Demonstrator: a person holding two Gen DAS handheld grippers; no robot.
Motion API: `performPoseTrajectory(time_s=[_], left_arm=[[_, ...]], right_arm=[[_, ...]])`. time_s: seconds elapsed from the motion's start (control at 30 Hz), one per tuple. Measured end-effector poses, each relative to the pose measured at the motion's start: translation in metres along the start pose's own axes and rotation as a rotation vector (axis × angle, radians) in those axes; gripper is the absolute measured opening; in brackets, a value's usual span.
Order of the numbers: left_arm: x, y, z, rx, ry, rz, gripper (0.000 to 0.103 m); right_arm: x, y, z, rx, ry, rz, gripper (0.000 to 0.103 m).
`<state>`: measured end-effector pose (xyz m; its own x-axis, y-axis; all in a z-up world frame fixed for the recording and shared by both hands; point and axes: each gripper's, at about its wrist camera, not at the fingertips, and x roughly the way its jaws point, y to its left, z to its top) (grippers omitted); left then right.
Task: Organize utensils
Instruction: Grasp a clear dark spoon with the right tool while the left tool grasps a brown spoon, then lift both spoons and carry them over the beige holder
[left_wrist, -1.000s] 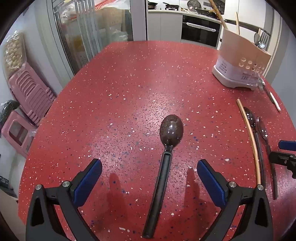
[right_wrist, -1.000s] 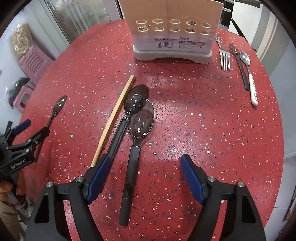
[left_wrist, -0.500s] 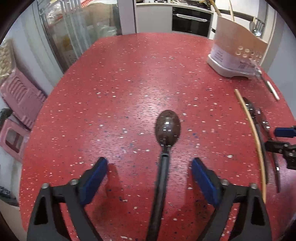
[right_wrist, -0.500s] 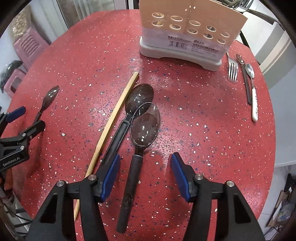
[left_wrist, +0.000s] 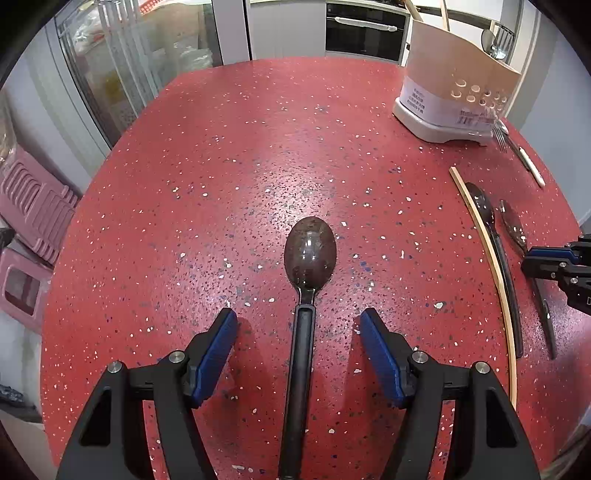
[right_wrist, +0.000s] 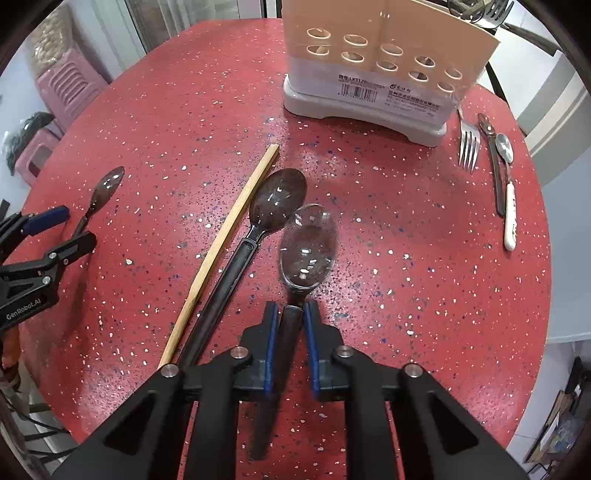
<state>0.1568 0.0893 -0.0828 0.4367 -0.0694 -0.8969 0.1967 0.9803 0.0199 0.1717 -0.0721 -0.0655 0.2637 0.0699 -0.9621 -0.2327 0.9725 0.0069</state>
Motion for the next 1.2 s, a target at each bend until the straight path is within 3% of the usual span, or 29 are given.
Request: performPoseTrajectory(time_s=[0.23,0.3,0.33,0.37,0.57,0.77,1.2], left_arm=[[-0.001,-0.002,0.008,0.02,0.035,-0.045,0.078],[-0.002,-0.007,0.014,0.042,0.043,-0.062,0.064],[-0.003,-0.01,0.015,0.054,0.041,-0.063,0.04],[-0.003,-0.012,0.016,0.064,0.047,-0.07,0.036],[-0.007,-0.022,0.012,0.021,0.024,-0.082,0.036],[-0.033,-0.024,0.006,-0.061,-0.088,-0.128,0.036],[-0.1,-0.051,0.058,-0.148,-0.352,-0.209,0.036]], right_arm=[[-0.001,-0.011,-0.003,0.031,-0.028,0.078,0.013],[-0.004,-0.023,-0.012,0.037,-0.035,0.101,0.013],[-0.005,-0.024,-0.013,0.038,-0.039,0.108,0.013],[-0.006,-0.026,-0.016,0.04,-0.043,0.116,0.013],[-0.021,-0.043,-0.029,0.06,-0.091,0.184,0.013],[-0.04,-0.064,-0.037,0.098,-0.153,0.258,0.013],[-0.114,-0.105,-0.026,0.172,-0.376,0.322,0.013]])
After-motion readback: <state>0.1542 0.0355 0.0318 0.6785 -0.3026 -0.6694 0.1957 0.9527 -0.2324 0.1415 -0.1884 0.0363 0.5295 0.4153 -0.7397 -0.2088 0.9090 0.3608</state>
